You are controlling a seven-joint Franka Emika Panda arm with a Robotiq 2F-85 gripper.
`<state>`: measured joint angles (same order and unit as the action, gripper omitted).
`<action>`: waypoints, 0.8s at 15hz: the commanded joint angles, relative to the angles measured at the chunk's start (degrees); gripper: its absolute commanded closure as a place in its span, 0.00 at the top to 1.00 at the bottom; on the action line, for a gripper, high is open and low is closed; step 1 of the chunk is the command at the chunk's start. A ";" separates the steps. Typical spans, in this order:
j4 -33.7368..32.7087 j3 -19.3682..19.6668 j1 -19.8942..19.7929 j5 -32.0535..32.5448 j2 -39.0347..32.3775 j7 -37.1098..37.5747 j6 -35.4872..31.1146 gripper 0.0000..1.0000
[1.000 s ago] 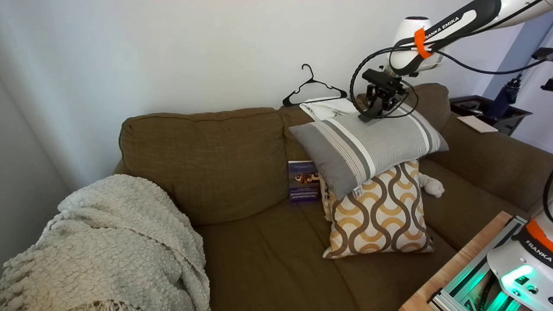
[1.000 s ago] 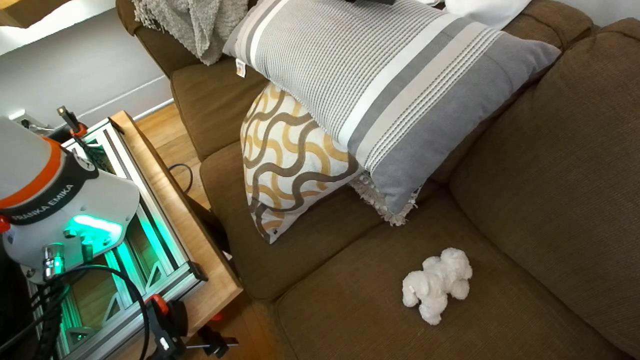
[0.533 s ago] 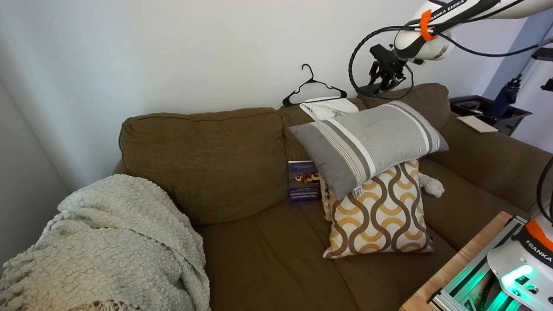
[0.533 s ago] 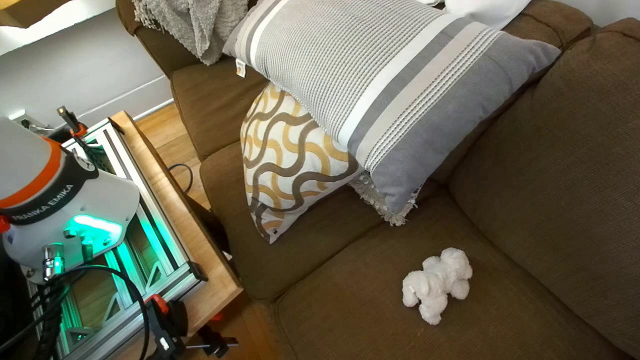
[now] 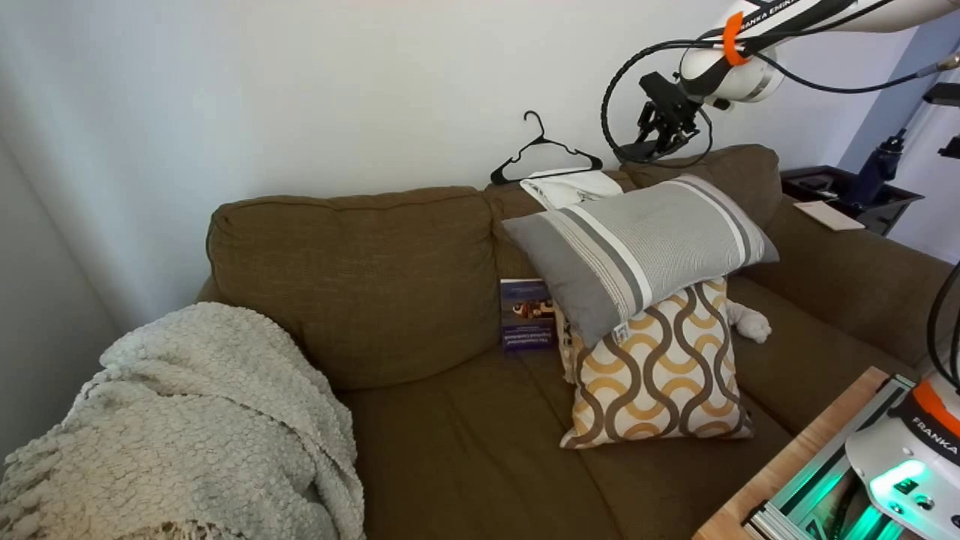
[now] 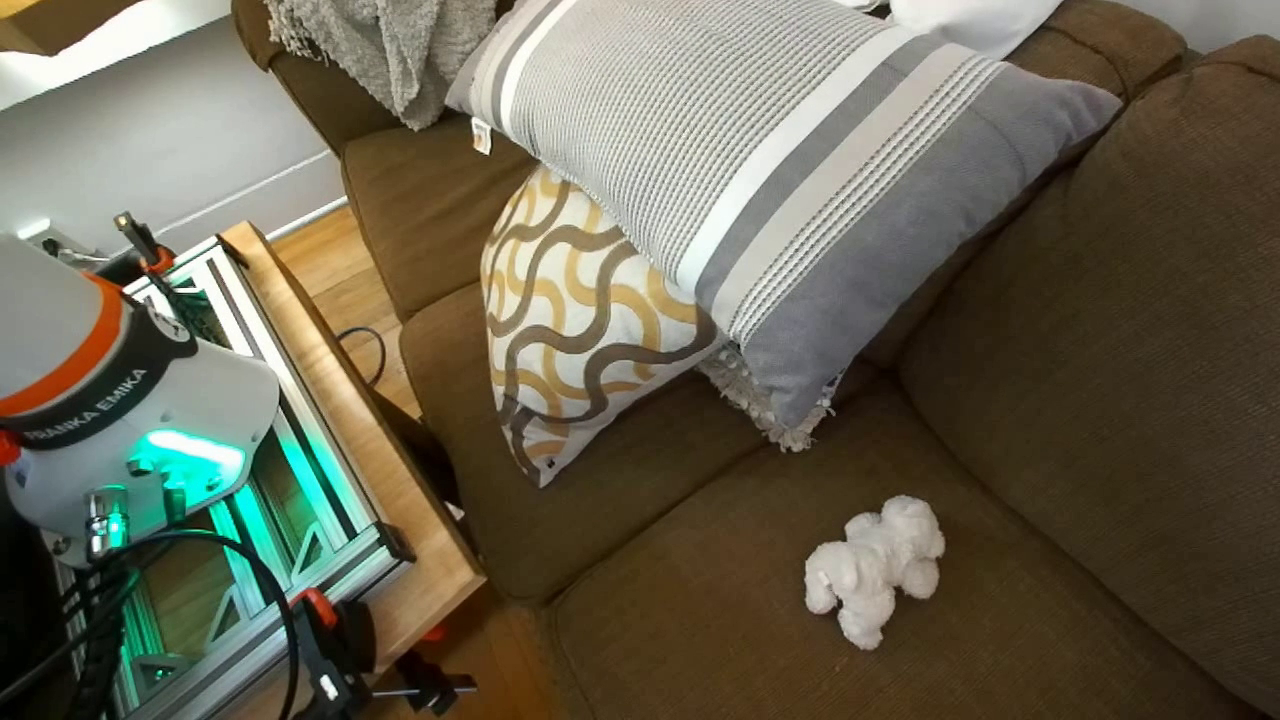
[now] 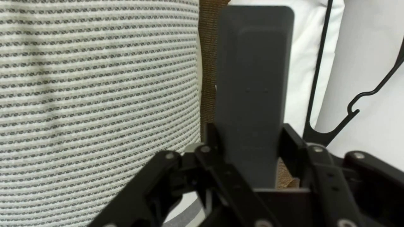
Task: Put the black remote on the black hanger
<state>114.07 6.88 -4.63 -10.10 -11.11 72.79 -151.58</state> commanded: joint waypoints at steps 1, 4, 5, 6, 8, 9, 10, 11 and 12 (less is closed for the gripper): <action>-0.08 0.40 0.32 -0.34 -0.06 -0.36 0.06 0.51; -4.91 -0.89 0.99 -2.29 -4.24 -0.50 -4.21 0.26; -7.25 -0.93 1.20 -2.06 -6.16 -0.24 -4.94 0.26; -10.47 -0.94 1.31 -1.91 -8.92 -0.36 -5.52 0.26; -17.10 -1.66 0.81 -3.58 -14.21 -1.30 -5.18 0.26; -20.74 -2.10 0.39 -4.56 -17.20 -1.49 -4.06 0.26; -24.13 -2.61 -0.04 -5.46 -20.25 -1.60 -3.39 0.26; -27.27 -2.78 -0.38 -5.80 -23.00 -2.02 -3.01 0.26; -30.37 -3.70 -1.35 -6.61 -25.57 -3.57 -2.37 0.26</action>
<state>94.93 5.03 -3.62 -13.44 -27.67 72.58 -156.23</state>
